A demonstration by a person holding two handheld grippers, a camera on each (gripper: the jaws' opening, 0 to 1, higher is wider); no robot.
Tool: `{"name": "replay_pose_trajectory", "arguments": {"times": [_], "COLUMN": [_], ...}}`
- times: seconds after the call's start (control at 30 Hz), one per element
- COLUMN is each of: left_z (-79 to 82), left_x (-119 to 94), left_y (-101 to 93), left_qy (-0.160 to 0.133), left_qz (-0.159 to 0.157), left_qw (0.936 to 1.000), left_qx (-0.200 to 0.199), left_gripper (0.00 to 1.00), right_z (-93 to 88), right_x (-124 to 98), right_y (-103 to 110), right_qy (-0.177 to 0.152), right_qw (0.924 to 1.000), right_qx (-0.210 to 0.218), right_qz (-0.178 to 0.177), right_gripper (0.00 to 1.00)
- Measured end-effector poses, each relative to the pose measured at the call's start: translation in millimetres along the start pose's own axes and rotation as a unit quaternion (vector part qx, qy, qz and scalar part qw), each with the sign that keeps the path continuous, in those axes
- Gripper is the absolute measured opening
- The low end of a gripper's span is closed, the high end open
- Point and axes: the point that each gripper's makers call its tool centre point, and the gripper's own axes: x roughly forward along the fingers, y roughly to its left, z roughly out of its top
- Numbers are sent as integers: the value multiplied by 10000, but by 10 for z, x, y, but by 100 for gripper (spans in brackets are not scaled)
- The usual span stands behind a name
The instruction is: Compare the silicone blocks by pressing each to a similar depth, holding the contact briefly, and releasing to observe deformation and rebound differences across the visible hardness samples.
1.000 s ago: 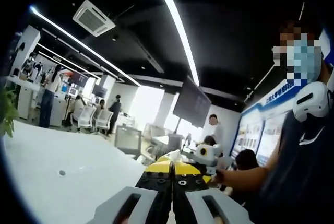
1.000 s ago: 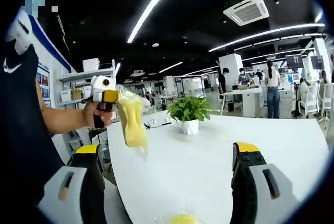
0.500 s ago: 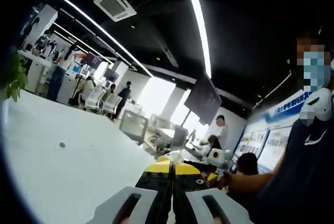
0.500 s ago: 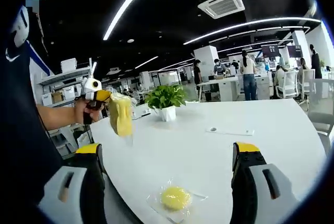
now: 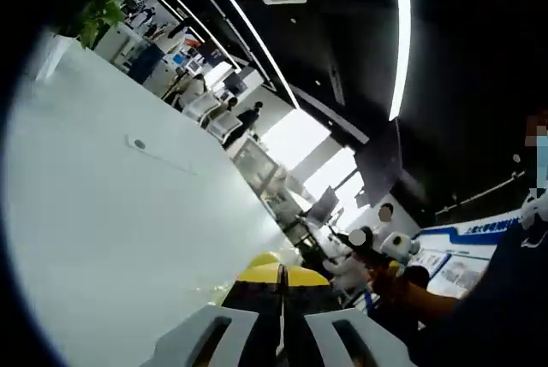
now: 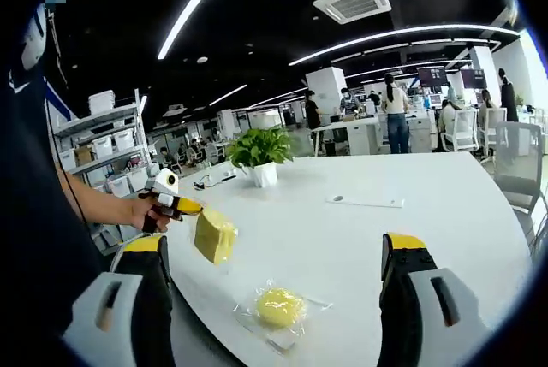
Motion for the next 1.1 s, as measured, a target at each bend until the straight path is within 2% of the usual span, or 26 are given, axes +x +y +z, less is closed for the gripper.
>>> {"name": "replay_pose_trajectory", "arguments": {"times": [0.17, 0.33, 0.4, 0.47, 0.53, 0.6, 0.63, 0.73, 0.83, 0.97, 1.03, 1.1], "left_z": [-110, -92, -116, -203, -186, -215, -272, -343, -357, -363, -379, -380], "left_x": [-13, -15, -7, -20, -25, -37, -53, -58, -89, -112, -114, -91], "left_y": [318, 494, 577, 746, 805, 917, 1006, 1130, 1247, 1343, 1382, 1404], "left_qy": [62, 2, 70, 236, 151, 159, 286, 446, 561, 740, 878, 916], "left_qz": [271, 435, 536, 822, 839, 1051, 1240, 1448, 1696, 1860, 1928, 1940], "left_qw": [9991, 9975, 9965, 9932, 9926, 9910, 9882, 9844, 9810, 9778, 9764, 9756], "left_qx": [-323, -556, -635, -792, -869, -817, -856, -898, -752, -616, -416, -462], "left_gripper": [0, 0, 0, 0, 0, 0, 0, 0, 0, 0, 0, 0], "right_z": [-256, -431, -526, -592, -647, -675, -688, -727, -776, -834, -869, -913], "right_x": [-68, -135, -159, -175, -193, -212, -220, -225, -234, -248, -249, -238], "right_y": [-105, -229, -253, -270, -294, -312, -322, -333, -334, -352, -366, -383], "right_qy": [221, 336, 475, 539, 604, 622, 622, 646, 731, 823, 846, 880], "right_qw": [9996, 9986, 9979, 9974, 9969, 9966, 9965, 9960, 9955, 9946, 9941, 9936], "right_qx": [25, 53, 42, 50, 76, 106, 149, 254, 243, 220, 241, 250], "right_qz": [-182, -401, -447, -466, -489, -522, -543, -558, -559, -601, -628, -663], "right_gripper": [97, 97, 97, 97, 97, 97, 97, 97, 97, 97, 97, 97]}}
